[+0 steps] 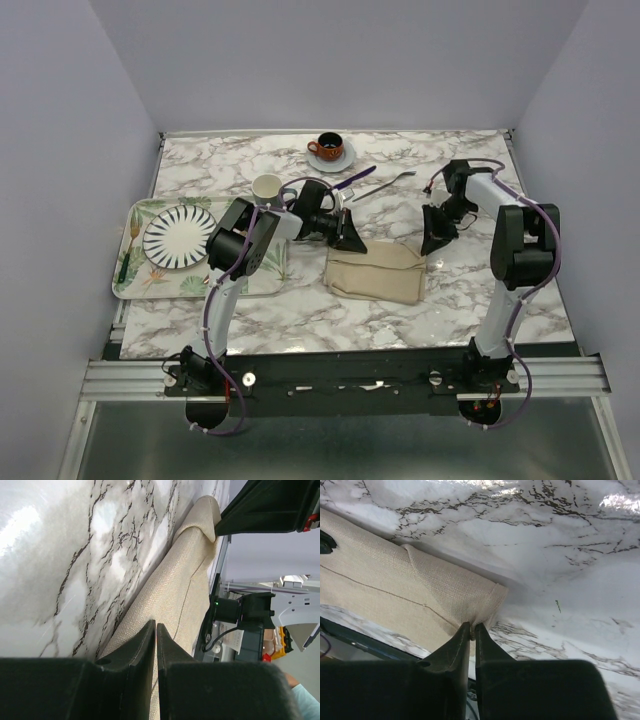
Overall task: Fold the napkin into a case and place the utensils inside
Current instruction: Smooth out the 2/3-rectangle-folded napkin at the center of the board.
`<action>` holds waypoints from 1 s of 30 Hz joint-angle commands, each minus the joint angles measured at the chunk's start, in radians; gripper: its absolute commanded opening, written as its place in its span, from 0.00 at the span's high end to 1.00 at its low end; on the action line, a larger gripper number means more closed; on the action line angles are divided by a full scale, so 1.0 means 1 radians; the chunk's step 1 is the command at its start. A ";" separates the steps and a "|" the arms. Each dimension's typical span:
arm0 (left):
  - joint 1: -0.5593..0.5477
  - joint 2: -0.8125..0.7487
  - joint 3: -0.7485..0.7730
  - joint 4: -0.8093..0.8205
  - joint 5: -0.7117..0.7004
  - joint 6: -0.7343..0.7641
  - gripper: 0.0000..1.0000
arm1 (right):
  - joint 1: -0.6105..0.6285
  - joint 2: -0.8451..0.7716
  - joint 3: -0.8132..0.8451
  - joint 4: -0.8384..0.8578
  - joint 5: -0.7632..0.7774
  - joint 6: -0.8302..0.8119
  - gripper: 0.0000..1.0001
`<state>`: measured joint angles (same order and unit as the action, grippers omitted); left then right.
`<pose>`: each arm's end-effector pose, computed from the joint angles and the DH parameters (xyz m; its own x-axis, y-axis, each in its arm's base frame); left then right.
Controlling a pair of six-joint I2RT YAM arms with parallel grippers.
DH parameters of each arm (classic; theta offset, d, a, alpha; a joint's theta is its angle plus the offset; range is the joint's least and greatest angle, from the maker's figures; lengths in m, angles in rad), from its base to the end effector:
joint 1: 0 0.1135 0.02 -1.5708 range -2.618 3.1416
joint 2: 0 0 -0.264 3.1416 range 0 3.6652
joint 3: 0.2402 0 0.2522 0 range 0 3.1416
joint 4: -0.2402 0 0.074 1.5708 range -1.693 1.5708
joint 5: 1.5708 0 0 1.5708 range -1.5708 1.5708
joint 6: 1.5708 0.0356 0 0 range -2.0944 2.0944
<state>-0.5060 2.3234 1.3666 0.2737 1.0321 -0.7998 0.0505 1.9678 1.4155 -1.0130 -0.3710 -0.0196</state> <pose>0.3895 -0.2507 0.0823 -0.9807 0.1228 -0.1519 0.1831 0.3072 -0.9339 0.3616 0.0312 0.1724 -0.9976 -0.0687 -0.0126 -0.0686 0.9295 0.3624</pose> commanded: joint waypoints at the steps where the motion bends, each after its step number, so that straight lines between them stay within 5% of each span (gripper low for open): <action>1: -0.003 0.011 -0.032 -0.022 -0.079 0.016 0.81 | -0.003 0.002 0.000 -0.047 -0.025 -0.023 0.93; 6: -0.005 0.011 -0.037 -0.021 -0.090 0.008 0.81 | 0.006 -0.026 -0.047 -0.052 -0.048 -0.077 0.99; 17: -0.005 0.001 -0.057 0.015 -0.095 -0.019 0.81 | 0.175 -0.014 -0.156 0.100 0.177 -0.201 0.99; 23: 0.033 -0.111 -0.090 0.107 -0.057 0.000 0.65 | 0.172 0.005 -0.121 0.102 0.294 -0.226 0.99; 30: 0.003 -0.254 -0.038 -0.022 -0.062 0.073 0.62 | 0.157 0.017 -0.087 0.077 0.297 -0.235 0.99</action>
<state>-0.4740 2.1822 1.2961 0.2871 0.9981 -0.7654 0.2203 1.9430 1.3163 -0.9886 -0.1799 -0.2146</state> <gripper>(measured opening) 0.374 0.013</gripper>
